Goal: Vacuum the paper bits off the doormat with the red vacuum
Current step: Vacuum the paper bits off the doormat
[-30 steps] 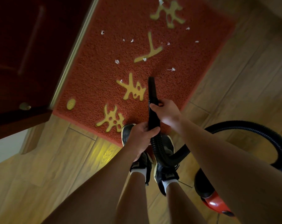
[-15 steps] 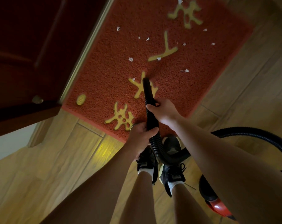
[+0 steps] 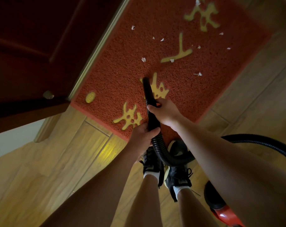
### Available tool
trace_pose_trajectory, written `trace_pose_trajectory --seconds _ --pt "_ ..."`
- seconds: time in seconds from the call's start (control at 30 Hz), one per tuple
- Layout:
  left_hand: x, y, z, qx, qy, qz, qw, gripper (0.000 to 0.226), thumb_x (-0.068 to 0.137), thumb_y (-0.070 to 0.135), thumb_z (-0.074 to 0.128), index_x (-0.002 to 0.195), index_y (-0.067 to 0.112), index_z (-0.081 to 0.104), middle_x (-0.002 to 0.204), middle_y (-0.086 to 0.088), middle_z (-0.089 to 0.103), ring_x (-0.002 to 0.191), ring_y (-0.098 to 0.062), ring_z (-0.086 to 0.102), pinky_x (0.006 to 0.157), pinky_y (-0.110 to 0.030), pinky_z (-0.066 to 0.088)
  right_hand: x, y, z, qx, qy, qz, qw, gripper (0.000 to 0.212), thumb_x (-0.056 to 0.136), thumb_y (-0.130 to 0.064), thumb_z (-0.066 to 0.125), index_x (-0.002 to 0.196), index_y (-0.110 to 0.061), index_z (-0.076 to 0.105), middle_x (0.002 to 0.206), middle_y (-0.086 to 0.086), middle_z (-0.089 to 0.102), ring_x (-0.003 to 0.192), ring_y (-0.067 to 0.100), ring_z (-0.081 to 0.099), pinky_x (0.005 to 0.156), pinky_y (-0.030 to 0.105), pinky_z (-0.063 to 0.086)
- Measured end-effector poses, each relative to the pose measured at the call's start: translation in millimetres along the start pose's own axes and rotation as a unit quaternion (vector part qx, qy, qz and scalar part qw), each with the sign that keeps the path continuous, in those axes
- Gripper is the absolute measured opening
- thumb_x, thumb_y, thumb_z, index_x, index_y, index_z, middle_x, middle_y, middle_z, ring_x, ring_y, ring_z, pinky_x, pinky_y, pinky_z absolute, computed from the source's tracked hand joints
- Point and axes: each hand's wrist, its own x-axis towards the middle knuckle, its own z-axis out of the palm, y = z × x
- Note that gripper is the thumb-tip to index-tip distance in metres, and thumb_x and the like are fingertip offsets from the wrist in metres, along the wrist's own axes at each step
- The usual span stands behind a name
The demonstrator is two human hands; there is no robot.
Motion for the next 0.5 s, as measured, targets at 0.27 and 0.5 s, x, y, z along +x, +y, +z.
trace_pose_trajectory --seconds 0.27,0.5 --pt "11 26 -2 0.016 0.027 0.03 0.999 0.039 0.085 0.039 0.073 0.104 0.005 0.072 0.109 -0.026 0.07 0.104 -0.043 0.067 0.097 -0.063 0.05 18 -20 -9 -0.026 0.019 -0.025 0.999 0.028 0.096 -0.039 0.062 0.11 -0.015 0.067 0.089 0.002 0.071 0.08 0.018 0.069 0.065 0.032 0.057" --pt "21 43 -5 0.013 0.022 0.034 0.999 0.029 0.095 0.031 0.068 0.107 0.005 0.072 0.109 -0.023 0.072 0.101 -0.038 0.07 0.094 -0.061 0.054 30 -33 -17 -0.012 0.022 -0.026 0.999 0.031 0.096 -0.039 0.062 0.114 -0.014 0.068 0.087 0.003 0.071 0.077 0.017 0.07 0.062 0.03 0.056"
